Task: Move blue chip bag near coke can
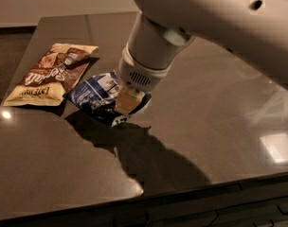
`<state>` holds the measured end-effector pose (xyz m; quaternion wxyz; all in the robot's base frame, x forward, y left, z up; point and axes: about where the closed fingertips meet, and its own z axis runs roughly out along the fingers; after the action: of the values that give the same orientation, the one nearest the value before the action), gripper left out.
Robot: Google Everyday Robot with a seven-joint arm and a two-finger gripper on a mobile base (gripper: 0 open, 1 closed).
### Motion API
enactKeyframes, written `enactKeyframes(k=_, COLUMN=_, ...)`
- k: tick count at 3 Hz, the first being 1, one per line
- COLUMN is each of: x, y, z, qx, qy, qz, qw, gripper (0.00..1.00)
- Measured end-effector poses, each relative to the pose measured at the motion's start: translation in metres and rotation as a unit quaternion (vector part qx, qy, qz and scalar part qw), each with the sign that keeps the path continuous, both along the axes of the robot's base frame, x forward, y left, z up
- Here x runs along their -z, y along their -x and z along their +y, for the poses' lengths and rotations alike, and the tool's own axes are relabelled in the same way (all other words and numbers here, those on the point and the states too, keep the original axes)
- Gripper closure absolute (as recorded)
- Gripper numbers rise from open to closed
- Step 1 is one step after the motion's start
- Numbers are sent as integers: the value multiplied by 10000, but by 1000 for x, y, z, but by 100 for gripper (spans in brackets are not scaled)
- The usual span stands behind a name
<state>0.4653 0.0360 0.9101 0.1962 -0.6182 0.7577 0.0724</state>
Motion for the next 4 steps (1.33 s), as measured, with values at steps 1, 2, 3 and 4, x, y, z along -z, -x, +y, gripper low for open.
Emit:
enactKeyframes(k=1, x=-10, y=-31, z=-15, qx=327, qy=22, qz=-102, qw=9994, gripper=100)
enactKeyframes(k=2, x=-11, y=-65, z=-26, qx=647, qy=114, qz=-170, qw=9977, gripper=100)
enactKeyframes(k=3, x=-2, y=-95, z=-40, qx=953, qy=234, qz=-142, qw=9951, gripper=100)
enactKeyframes(k=4, x=4, y=-117, z=-55, qx=1213, qy=285, qz=-132, qw=9921, gripper=100)
